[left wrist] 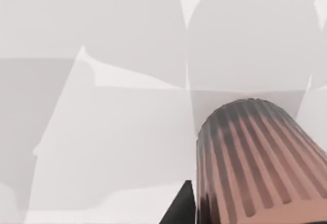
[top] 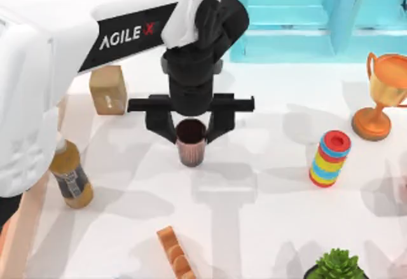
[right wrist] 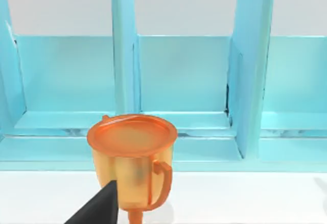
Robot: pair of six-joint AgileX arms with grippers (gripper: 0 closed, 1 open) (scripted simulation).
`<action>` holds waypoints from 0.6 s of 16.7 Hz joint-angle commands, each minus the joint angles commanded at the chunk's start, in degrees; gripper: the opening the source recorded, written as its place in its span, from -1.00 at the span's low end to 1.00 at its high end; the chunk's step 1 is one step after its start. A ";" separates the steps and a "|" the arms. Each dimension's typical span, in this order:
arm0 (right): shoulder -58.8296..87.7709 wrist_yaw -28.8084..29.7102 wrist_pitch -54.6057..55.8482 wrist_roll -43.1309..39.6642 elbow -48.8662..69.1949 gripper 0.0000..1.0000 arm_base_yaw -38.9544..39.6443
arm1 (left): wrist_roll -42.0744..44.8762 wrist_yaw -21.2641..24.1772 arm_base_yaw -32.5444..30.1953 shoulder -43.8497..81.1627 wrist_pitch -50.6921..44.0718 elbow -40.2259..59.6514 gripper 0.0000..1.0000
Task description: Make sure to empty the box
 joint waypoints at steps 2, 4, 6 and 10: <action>0.00 0.00 0.00 0.00 0.00 1.00 0.00 | 0.00 0.00 0.00 0.00 0.00 0.00 -0.55; 0.00 0.00 0.00 0.00 0.00 1.00 0.00 | 0.00 0.00 0.00 0.00 0.00 0.00 -0.25; 0.00 0.00 0.00 0.00 0.00 1.00 0.00 | 0.00 0.00 0.00 0.00 0.00 0.00 0.06; 0.00 0.00 0.00 0.00 0.00 1.00 0.00 | 0.00 0.00 0.00 0.00 0.00 0.00 0.66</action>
